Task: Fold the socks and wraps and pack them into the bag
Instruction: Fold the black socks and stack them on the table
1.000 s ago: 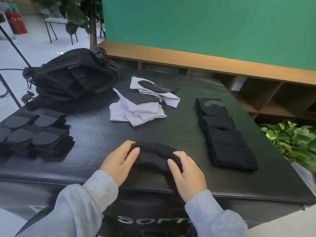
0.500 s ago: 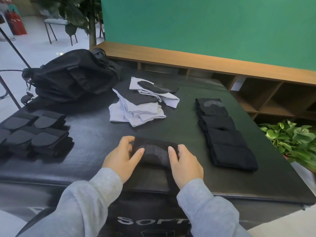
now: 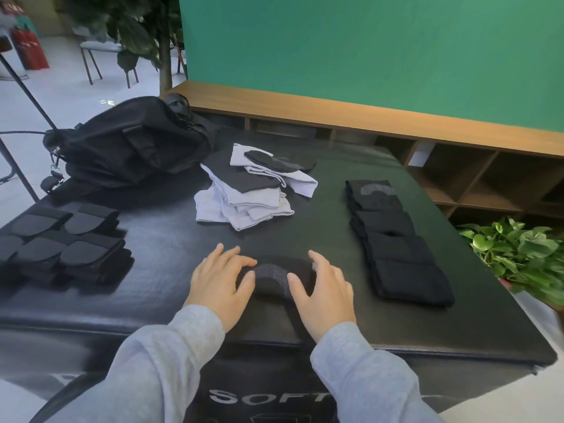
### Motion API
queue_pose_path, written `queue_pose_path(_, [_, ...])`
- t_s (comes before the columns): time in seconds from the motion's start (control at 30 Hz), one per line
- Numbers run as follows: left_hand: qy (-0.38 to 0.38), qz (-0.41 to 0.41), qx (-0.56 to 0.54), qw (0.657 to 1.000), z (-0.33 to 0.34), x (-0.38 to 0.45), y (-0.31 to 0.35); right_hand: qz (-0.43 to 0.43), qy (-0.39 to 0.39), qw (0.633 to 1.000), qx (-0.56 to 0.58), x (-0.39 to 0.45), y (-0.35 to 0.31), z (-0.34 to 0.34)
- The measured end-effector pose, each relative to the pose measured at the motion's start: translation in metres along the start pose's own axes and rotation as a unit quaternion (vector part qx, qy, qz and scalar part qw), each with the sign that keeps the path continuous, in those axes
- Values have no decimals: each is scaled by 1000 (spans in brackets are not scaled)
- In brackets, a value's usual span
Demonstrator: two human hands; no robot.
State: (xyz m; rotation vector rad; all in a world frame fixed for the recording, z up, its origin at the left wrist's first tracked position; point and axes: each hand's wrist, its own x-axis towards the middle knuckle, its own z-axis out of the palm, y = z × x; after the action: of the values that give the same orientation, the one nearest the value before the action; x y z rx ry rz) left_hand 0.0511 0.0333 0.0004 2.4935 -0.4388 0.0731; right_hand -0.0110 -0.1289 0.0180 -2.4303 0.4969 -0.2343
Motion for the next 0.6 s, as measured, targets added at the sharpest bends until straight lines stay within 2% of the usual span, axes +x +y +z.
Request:
queue_pose_path(0.07, [-40, -5, 5, 999, -2, 1, 2, 3, -38, 999, 12, 0, 1, -3])
queue_pose_path(0.17, [-59, 4, -7, 998, -6, 1, 2, -4, -57, 998, 27, -1, 5, -4])
queue_pose_path(0.27, [-52, 17, -32, 998, -10, 2, -1, -9, -51, 997, 54, -3, 7, -3])
queue_pose_path(0.37, [-57, 10, -120, 991, -10, 1, 0, -24, -36, 994, 99, -4, 10, -2])
queue_pose_path(0.47, [-51, 38, -185, 981, -5, -5, 8, -22, -24, 990, 138, -7, 13, -7])
queue_pose_path(0.6, [-35, 65, -184, 980, -1, -9, 23, 19, -86, 992, 91, -7, 15, -23])
